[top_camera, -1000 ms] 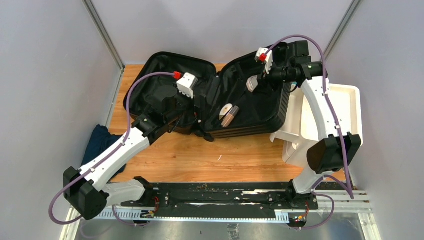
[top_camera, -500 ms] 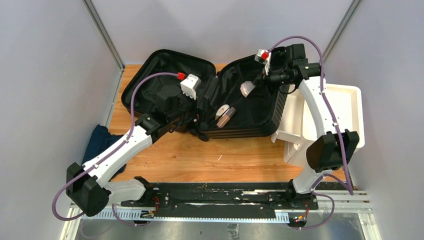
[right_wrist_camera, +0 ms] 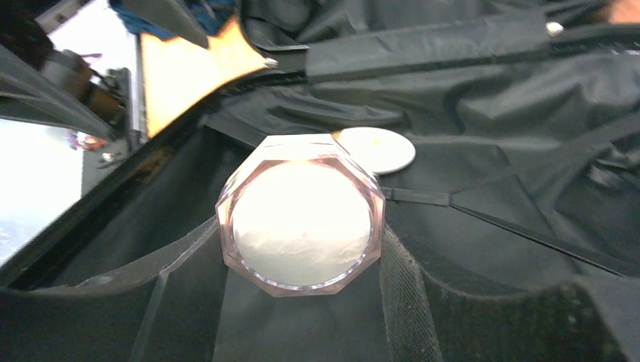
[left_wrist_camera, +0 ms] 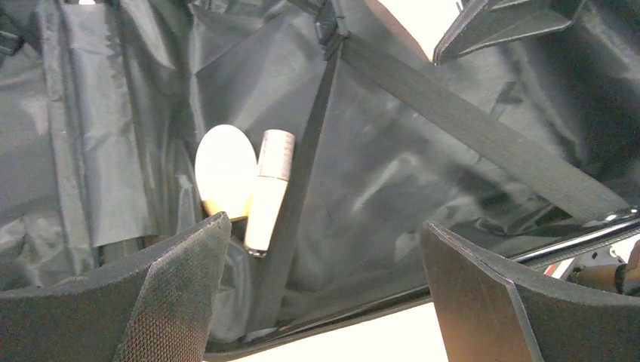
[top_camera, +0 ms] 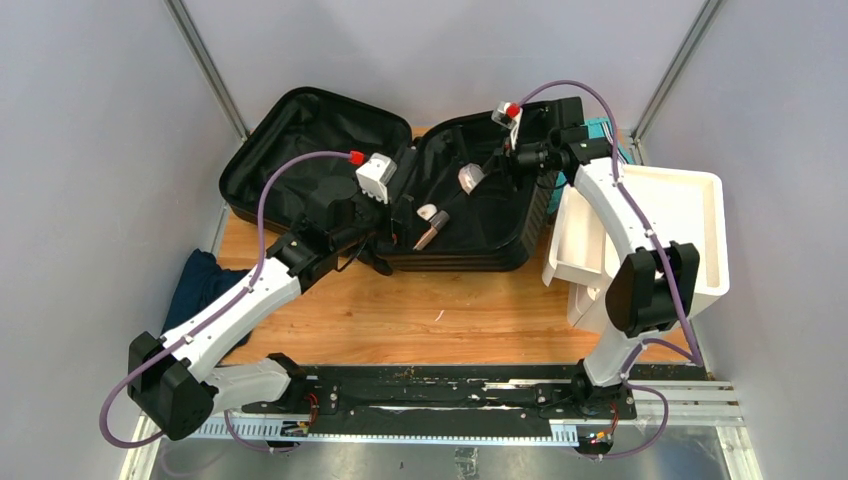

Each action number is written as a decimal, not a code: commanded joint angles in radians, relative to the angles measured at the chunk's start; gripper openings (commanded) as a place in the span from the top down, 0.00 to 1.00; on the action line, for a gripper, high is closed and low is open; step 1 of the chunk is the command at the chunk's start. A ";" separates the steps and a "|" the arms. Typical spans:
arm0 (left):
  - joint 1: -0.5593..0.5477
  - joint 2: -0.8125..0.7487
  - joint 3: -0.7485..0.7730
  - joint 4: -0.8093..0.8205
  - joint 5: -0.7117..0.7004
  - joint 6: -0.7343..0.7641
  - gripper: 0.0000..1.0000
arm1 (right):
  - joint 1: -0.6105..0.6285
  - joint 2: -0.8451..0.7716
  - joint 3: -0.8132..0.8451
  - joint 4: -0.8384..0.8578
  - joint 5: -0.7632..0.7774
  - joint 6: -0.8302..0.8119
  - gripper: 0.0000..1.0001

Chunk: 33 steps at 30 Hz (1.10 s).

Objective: Open, take out, and arrange the luggage
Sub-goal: Pick up the personal item from the luggage, then place the personal item in the drawer.

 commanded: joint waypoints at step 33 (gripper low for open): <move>0.007 0.098 0.014 0.058 0.076 -0.038 0.07 | 0.089 0.052 0.107 0.503 -0.340 0.635 0.90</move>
